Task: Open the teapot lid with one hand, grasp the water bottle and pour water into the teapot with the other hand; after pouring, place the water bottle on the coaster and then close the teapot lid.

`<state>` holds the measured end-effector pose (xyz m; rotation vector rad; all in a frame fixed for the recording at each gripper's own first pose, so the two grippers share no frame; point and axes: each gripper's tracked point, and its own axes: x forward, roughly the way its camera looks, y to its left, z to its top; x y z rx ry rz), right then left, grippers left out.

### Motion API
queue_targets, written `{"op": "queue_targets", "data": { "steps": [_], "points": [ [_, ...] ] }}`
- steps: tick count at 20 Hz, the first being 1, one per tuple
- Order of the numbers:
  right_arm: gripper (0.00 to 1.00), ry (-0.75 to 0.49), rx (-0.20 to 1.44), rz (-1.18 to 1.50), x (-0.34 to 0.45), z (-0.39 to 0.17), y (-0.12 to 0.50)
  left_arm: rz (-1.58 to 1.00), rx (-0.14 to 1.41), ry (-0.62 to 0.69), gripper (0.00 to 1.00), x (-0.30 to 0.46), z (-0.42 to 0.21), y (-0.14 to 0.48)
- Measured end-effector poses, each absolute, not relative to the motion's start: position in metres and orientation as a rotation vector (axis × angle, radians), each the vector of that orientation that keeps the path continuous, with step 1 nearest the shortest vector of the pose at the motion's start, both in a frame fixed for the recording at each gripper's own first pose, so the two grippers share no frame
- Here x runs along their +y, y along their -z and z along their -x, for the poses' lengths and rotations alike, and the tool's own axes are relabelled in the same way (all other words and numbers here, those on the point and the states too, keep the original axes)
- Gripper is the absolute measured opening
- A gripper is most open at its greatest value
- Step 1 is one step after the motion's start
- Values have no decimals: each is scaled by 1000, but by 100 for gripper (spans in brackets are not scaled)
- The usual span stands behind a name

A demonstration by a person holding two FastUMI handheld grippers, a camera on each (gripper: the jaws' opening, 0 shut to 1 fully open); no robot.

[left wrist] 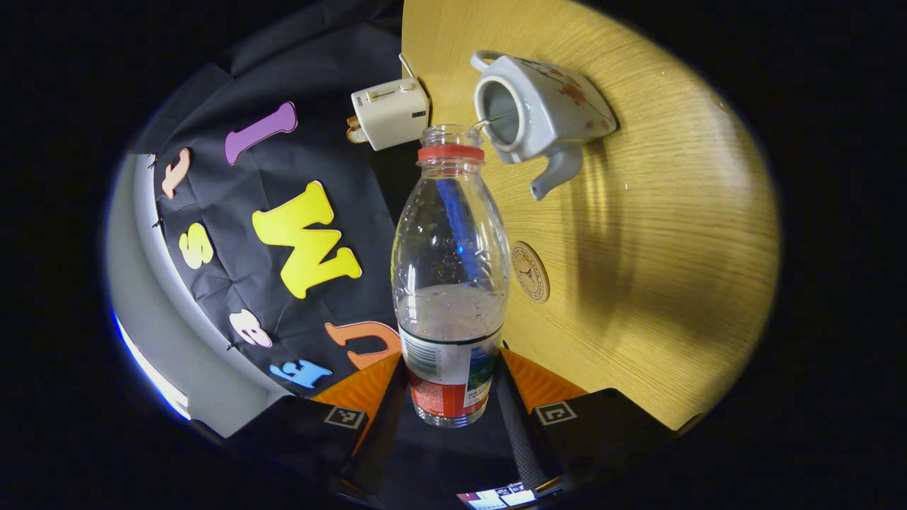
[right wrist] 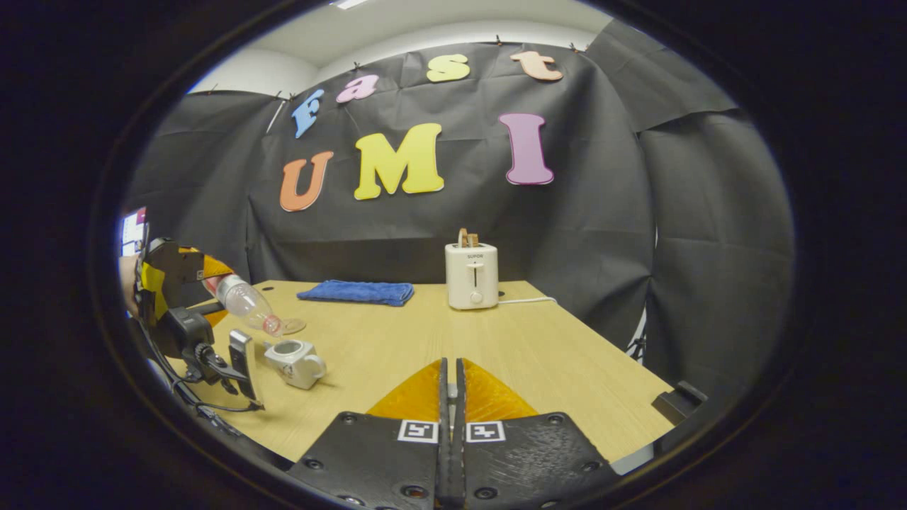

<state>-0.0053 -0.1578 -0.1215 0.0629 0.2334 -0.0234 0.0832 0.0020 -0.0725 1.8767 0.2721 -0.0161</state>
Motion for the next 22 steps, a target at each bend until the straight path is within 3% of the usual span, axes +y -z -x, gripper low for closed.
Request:
{"op": "queue_targets", "data": {
  "steps": [3,4,12,15,16,22],
  "points": [
    [0,21,234,-66,-157,7,123,-1901,269,11,76,0,-83,69],
    [0,20,234,-67,-157,7,122,-1905,269,9,71,0,-83,68],
    [0,19,233,-70,-158,8,123,-1950,269,3,71,-5,-83,65],
    [0,18,235,-70,-158,9,125,-1977,259,3,76,-9,-84,63],
    [0,18,234,-70,-157,9,123,-1982,257,1,71,-10,-83,63],
    [0,20,233,-79,-160,10,125,-2012,259,3,71,-13,-83,61]
  ]
}}
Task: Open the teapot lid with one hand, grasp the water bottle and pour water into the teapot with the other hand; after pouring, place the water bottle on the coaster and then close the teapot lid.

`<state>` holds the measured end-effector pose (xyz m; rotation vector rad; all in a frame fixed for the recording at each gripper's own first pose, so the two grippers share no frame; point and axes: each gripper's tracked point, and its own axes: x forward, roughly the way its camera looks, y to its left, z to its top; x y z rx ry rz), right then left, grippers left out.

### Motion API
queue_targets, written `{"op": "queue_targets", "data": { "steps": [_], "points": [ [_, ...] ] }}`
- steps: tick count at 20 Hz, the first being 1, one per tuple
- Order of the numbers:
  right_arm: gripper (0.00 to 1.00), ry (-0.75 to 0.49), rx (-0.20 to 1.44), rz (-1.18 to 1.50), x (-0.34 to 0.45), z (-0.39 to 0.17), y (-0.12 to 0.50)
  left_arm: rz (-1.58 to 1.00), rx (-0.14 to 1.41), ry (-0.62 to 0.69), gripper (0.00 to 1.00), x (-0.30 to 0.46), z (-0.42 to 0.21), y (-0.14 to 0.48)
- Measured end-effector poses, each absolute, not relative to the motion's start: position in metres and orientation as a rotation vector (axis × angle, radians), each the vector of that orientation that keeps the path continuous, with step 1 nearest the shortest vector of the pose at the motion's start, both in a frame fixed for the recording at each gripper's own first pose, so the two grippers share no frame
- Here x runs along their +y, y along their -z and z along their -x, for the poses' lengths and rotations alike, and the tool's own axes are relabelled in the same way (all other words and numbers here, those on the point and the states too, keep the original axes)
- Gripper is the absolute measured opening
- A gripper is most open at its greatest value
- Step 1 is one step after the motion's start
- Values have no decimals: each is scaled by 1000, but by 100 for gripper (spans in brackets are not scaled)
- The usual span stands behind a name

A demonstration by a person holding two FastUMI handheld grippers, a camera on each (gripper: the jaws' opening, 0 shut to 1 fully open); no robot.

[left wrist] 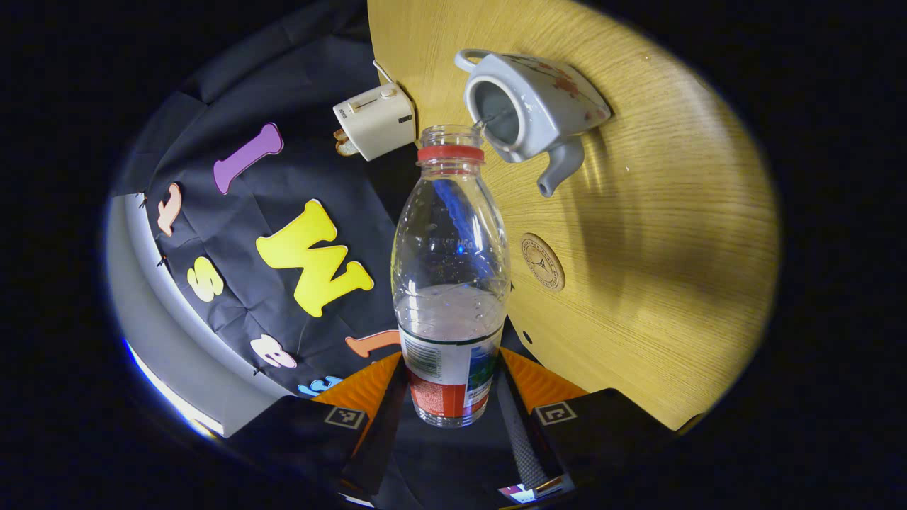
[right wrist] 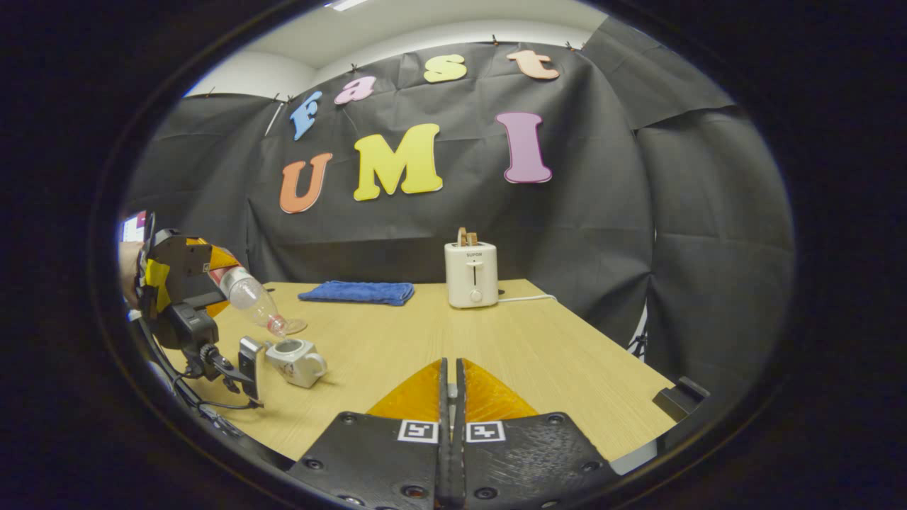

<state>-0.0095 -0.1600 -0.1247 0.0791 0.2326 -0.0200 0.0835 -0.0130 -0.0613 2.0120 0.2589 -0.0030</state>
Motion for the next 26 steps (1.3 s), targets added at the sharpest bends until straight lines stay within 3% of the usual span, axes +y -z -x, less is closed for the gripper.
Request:
{"op": "queue_targets", "data": {
  "steps": [3,4,16,17,26],
  "points": [
    [0,16,233,-85,-160,9,126,-2019,262,-2,75,-14,-84,58],
    [0,15,234,-86,-159,10,126,-2025,265,-7,71,-14,-85,58],
    [0,7,232,-85,-156,10,126,-2051,272,-1,71,-18,-86,57],
    [0,7,232,-85,-155,10,126,-2049,270,0,75,-19,-85,57],
    [0,9,226,-79,-152,11,122,-1900,331,46,71,-8,-84,78]
  ]
}}
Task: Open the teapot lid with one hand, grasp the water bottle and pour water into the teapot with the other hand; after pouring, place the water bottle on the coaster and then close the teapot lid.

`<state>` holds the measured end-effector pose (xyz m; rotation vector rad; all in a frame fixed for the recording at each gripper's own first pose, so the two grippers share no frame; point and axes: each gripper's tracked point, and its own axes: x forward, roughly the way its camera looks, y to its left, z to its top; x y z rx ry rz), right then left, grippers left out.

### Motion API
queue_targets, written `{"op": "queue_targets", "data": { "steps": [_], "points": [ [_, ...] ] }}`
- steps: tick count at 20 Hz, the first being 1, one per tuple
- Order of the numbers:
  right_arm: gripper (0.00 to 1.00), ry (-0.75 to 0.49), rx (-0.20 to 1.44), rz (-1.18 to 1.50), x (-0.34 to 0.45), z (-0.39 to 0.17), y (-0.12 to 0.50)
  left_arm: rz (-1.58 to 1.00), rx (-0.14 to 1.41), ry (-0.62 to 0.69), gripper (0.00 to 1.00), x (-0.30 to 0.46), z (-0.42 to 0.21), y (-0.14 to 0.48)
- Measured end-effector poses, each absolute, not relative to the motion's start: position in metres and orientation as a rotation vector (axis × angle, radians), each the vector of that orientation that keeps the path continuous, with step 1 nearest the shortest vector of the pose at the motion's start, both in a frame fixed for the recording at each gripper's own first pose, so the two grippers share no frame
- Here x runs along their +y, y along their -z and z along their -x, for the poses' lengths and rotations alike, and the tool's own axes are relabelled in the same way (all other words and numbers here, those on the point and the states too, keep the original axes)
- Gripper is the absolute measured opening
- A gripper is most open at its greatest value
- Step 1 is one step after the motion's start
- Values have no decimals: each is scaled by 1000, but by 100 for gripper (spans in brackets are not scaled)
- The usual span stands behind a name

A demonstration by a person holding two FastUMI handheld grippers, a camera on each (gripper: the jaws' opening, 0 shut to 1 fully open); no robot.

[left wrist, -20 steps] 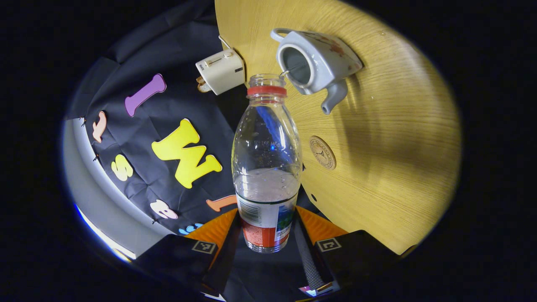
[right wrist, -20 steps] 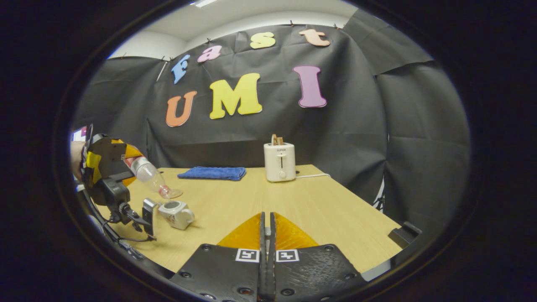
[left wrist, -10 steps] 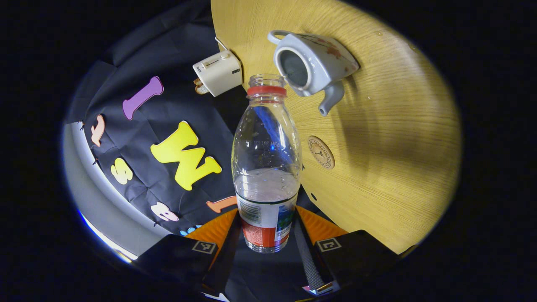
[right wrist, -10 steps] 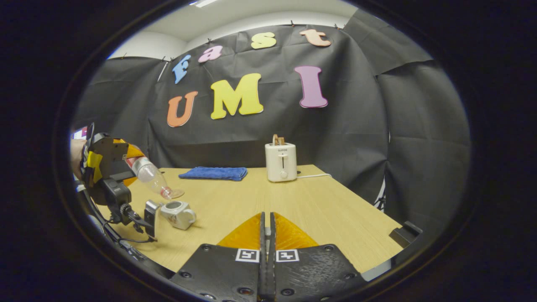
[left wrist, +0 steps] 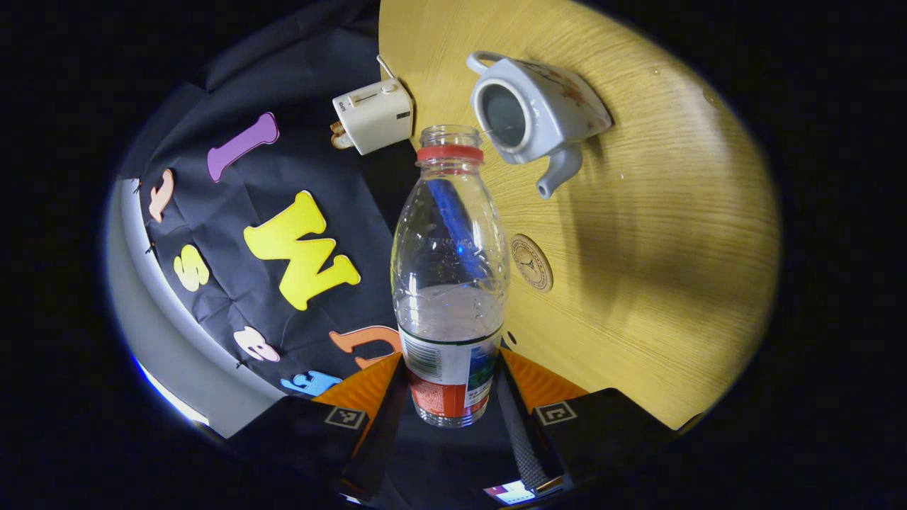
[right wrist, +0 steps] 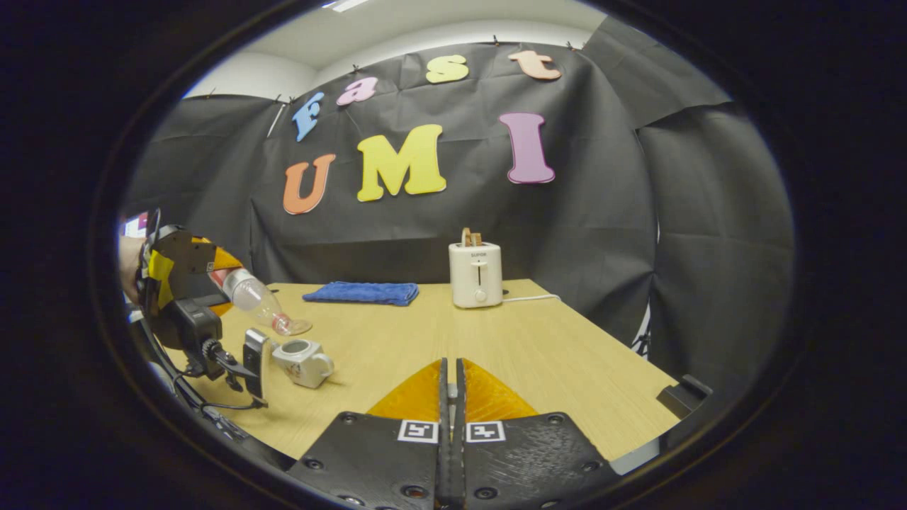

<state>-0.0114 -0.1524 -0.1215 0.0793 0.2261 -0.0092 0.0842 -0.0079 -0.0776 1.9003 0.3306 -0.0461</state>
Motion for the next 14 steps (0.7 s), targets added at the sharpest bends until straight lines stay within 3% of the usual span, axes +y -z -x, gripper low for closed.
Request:
{"op": "queue_targets", "data": {
  "steps": [4,14],
  "points": [
    [0,-5,220,-97,-144,12,116,-1676,342,72,71,-3,-79,86],
    [0,-19,192,-71,-130,13,96,-689,311,99,72,6,-59,91]
  ]
}}
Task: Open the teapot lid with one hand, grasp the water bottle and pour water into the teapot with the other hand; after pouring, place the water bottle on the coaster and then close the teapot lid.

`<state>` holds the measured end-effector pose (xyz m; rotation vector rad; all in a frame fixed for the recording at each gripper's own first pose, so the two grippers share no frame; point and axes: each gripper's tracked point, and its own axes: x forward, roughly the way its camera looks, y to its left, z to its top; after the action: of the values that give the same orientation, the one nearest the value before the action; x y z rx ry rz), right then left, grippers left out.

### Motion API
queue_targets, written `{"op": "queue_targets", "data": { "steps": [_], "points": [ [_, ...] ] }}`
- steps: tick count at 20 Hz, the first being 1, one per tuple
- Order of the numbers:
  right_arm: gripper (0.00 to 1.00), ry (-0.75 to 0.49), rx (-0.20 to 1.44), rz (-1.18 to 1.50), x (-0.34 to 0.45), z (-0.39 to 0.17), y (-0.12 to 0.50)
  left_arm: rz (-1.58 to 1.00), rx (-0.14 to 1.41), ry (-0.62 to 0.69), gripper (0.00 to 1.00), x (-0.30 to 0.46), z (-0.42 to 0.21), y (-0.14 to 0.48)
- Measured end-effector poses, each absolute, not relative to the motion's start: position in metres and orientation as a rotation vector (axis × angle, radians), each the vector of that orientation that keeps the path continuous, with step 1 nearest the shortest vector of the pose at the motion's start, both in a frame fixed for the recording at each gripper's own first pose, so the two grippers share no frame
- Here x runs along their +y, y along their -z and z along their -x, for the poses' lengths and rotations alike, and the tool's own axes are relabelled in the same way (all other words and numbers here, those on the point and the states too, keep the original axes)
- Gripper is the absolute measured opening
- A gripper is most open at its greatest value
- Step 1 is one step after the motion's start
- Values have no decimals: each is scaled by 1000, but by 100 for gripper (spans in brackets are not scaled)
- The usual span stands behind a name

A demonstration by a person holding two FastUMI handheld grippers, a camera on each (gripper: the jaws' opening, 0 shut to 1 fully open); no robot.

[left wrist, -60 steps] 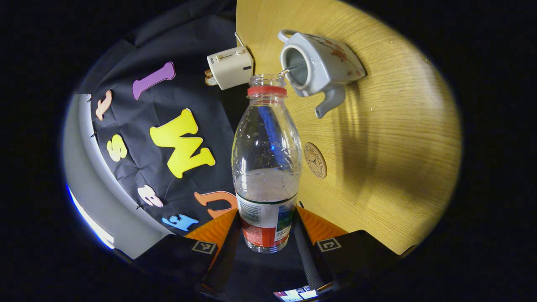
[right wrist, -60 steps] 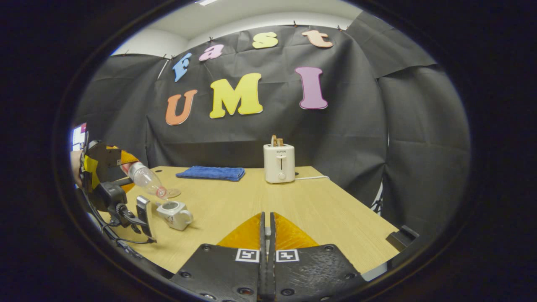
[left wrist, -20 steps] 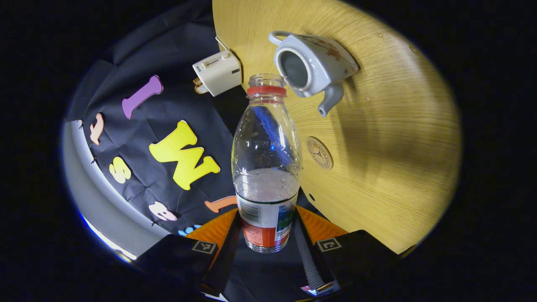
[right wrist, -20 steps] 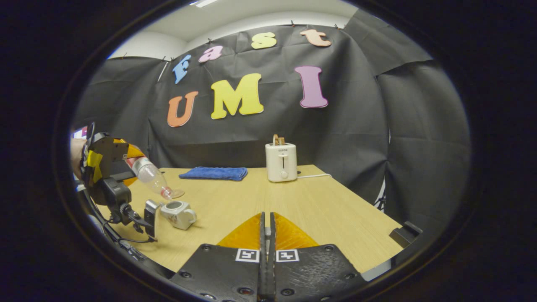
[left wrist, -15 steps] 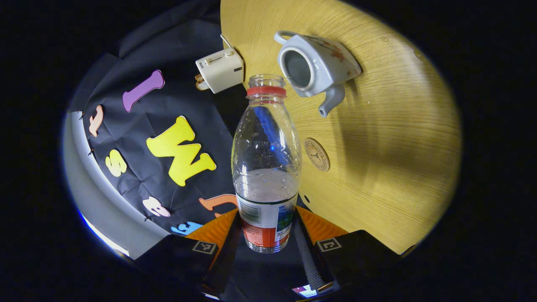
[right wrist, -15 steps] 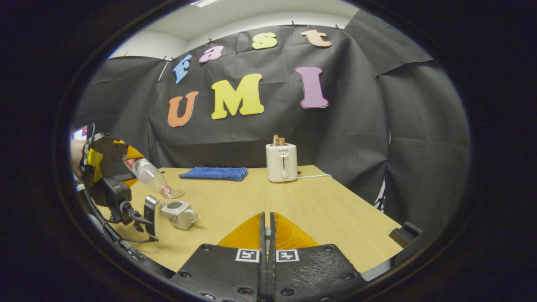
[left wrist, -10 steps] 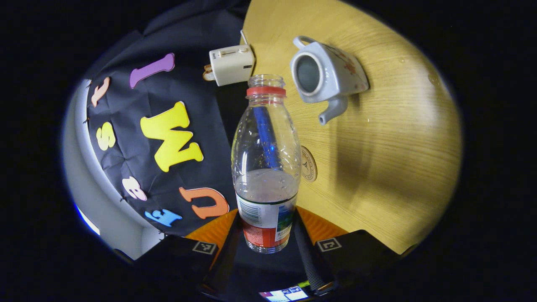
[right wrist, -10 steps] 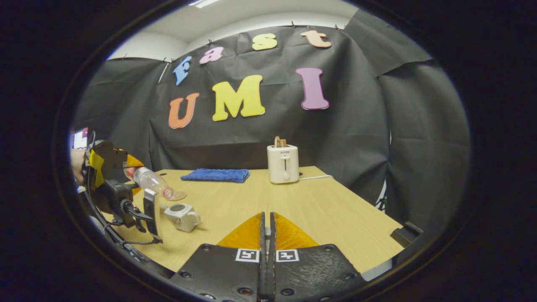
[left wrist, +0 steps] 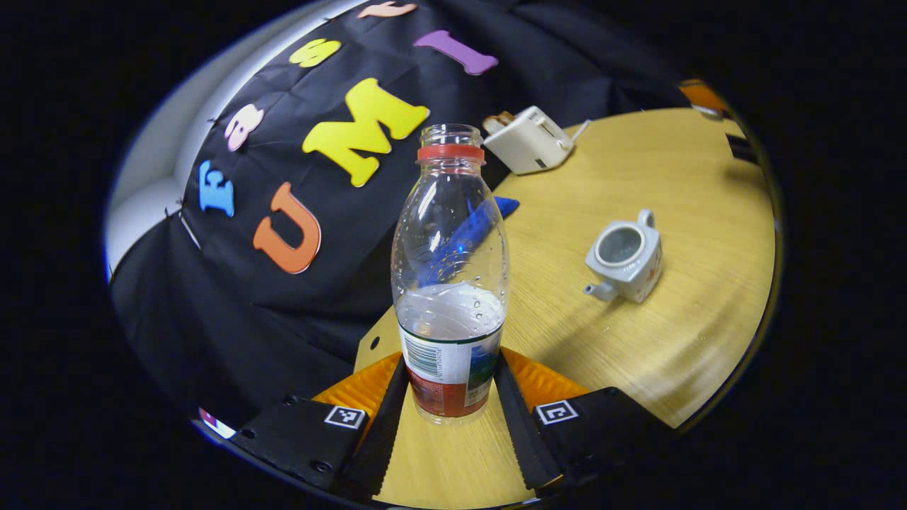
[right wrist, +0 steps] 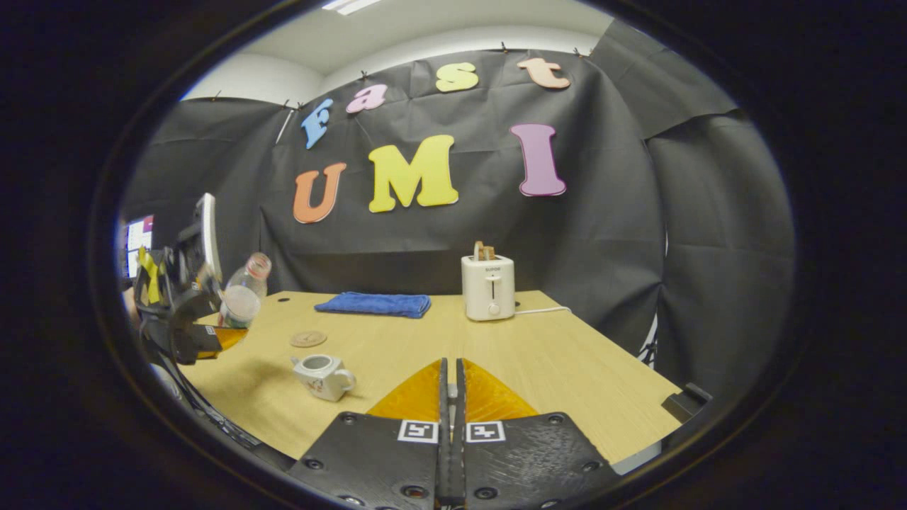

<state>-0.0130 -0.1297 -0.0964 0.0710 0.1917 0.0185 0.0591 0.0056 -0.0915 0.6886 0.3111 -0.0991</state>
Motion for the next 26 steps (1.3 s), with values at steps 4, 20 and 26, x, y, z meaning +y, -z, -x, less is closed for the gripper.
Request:
{"op": "queue_targets", "data": {
  "steps": [4,20,26],
  "points": [
    [0,-28,187,-51,-119,11,90,-380,228,82,72,11,-57,66],
    [0,-62,225,4,-89,7,105,6,103,165,72,5,-171,60],
    [0,-26,256,3,-105,1,118,50,201,177,74,3,-212,102]
  ]
}}
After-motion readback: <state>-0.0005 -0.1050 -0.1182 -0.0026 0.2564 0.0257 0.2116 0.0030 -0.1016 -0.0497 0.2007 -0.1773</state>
